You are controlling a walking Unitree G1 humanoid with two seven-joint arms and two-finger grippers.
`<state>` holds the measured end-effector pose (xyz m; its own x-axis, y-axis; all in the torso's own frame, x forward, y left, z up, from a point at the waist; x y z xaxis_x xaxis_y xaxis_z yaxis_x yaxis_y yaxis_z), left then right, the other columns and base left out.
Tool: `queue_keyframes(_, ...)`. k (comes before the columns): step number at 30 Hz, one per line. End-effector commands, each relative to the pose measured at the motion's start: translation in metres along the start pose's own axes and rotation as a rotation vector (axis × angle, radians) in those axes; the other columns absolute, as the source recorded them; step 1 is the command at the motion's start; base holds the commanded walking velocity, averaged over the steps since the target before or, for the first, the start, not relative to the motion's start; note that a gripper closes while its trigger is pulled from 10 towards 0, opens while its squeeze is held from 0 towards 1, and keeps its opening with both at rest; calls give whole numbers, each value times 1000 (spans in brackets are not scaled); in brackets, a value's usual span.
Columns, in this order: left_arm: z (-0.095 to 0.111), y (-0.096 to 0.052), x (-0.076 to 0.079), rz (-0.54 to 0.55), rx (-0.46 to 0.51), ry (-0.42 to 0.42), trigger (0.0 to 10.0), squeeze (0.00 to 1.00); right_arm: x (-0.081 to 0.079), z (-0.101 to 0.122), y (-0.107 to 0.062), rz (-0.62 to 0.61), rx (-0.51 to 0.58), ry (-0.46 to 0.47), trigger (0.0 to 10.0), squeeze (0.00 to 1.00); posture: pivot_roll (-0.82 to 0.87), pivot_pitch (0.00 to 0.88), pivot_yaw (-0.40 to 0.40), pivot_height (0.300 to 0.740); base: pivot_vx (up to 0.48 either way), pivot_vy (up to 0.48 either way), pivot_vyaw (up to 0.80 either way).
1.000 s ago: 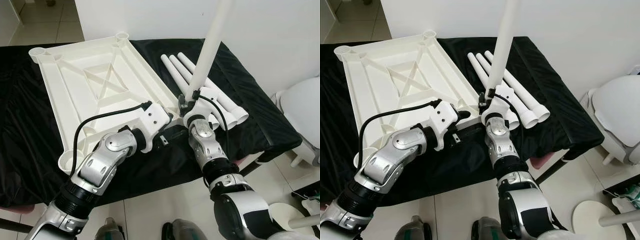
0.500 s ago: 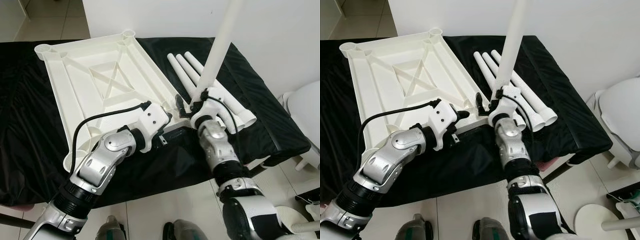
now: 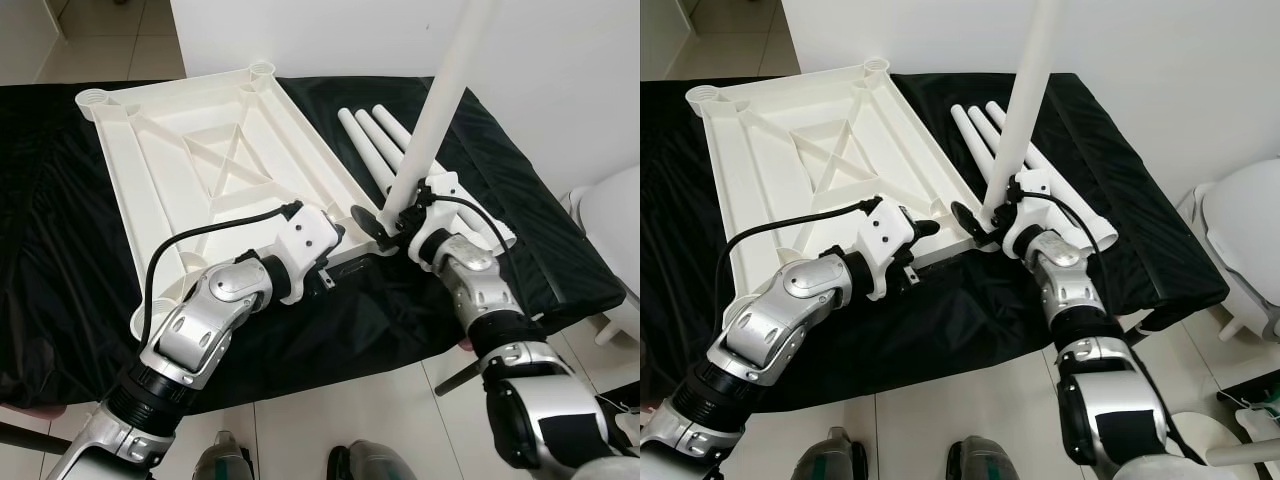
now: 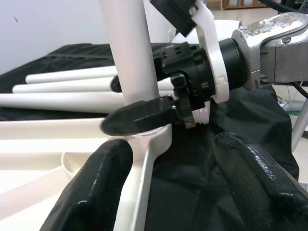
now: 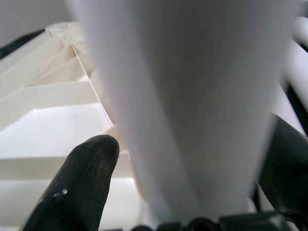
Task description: Building children table
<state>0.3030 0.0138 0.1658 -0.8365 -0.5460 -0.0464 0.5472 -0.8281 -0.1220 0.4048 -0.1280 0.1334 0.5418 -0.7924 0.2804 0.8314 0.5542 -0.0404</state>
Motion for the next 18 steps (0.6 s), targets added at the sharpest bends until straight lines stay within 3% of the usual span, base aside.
queue_keyframes(1,0,0,6,-76,-12,-1,10000,0,4,2,1,7,-1,-17,10000,0,-37,0,-14,740,0,0,0)
queue_keyframes(7,1,0,5,-75,-12,2,10000,0,9,5,1,19,4,-12,10000,0,-38,0,-10,740,0,0,0)
queue_keyframes(9,1,0,4,-75,-11,5,10000,0,11,5,1,22,0,-16,0,0,-36,0,-8,740,0,0,0)
queue_keyframes(18,3,0,3,-70,-8,4,10000,0,10,-4,0,39,-31,-7,0,0,-33,0,-8,740,0,0,0)
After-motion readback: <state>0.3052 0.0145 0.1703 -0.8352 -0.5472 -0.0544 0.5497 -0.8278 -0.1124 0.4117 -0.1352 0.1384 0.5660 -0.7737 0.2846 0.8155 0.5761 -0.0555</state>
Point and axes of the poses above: a point about 5 cm out from each wrist's last joint towards the gripper, its own y axis pointing out of the wrist towards the gripper, its own z axis along the axis of the wrist's last joint, x = y × z, the point moved 5 cm from there along y, pointing out of the wrist towards the gripper, and after that the axes turned 10 degrees about -y, right-handed, at the moved point
